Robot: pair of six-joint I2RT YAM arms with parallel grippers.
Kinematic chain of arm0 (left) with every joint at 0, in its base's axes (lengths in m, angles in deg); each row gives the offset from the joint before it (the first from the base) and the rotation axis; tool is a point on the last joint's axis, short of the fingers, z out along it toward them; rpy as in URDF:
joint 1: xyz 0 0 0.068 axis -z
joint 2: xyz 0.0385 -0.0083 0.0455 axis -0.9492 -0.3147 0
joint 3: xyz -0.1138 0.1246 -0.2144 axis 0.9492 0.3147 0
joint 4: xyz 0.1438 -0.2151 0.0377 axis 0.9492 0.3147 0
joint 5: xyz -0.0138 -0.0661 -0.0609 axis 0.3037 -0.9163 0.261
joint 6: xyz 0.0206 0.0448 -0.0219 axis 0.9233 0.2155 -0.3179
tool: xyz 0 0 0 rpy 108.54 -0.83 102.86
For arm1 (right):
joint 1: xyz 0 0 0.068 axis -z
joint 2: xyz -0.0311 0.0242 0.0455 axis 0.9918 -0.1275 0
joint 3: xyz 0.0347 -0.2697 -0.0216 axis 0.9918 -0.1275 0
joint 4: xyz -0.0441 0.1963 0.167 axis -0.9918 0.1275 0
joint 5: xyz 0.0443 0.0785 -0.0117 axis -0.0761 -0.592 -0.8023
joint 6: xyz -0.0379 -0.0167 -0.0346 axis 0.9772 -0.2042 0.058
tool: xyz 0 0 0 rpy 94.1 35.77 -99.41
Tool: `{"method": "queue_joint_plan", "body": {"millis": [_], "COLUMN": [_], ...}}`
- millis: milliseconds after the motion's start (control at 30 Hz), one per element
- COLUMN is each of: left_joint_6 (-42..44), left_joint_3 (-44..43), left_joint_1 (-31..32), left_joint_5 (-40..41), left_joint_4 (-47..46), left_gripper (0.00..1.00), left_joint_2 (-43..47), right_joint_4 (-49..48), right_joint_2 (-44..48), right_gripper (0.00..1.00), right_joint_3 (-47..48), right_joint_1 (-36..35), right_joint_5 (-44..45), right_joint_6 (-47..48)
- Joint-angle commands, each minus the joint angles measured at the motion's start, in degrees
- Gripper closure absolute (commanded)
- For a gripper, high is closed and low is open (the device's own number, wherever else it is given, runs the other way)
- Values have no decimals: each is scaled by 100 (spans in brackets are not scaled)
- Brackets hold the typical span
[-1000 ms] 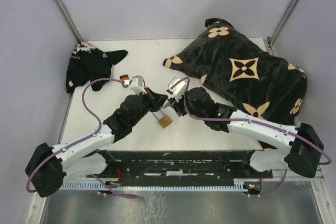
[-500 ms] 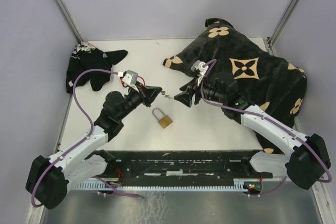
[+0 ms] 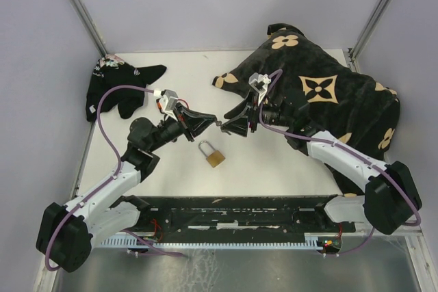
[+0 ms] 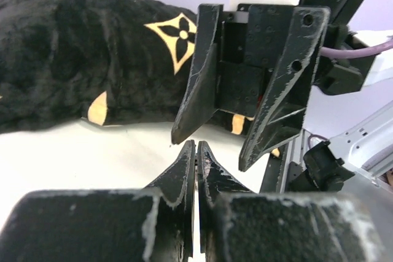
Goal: Unlock with the key
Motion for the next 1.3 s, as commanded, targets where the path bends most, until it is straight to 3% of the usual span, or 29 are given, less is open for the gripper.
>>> {"method": "queue_joint_plan", "body": {"millis": [0, 233, 600, 967, 1267], "left_joint_6": [-482, -745, -896, -1065, -1353], "left_joint_3": [-153, -161, -160, -111, -14], "left_joint_1": [-28, -21, -25, -27, -24], "left_joint_5": [-274, -280, -195, -37, 103], "left_joint_4": [-793, -1017, -1118, -1290, -1586], "left_gripper": [97, 97, 97, 97, 97], "left_joint_2": [0, -49, -76, -103, -198], "right_joint_4": [-970, -1521, -1988, -2266, -2502], "right_joint_2": [-123, -304, -426, -530, -594], "right_gripper": [37, 45, 69, 79, 78], "right_joint_3": [179, 168, 189, 147, 118], "right_joint_1": [22, 23, 17, 21, 19], "right_joint_5": [-470, -726, -939, -1039, -1054], "right_joint_6": [-533, -959, -1304, -1487, -1651]}}
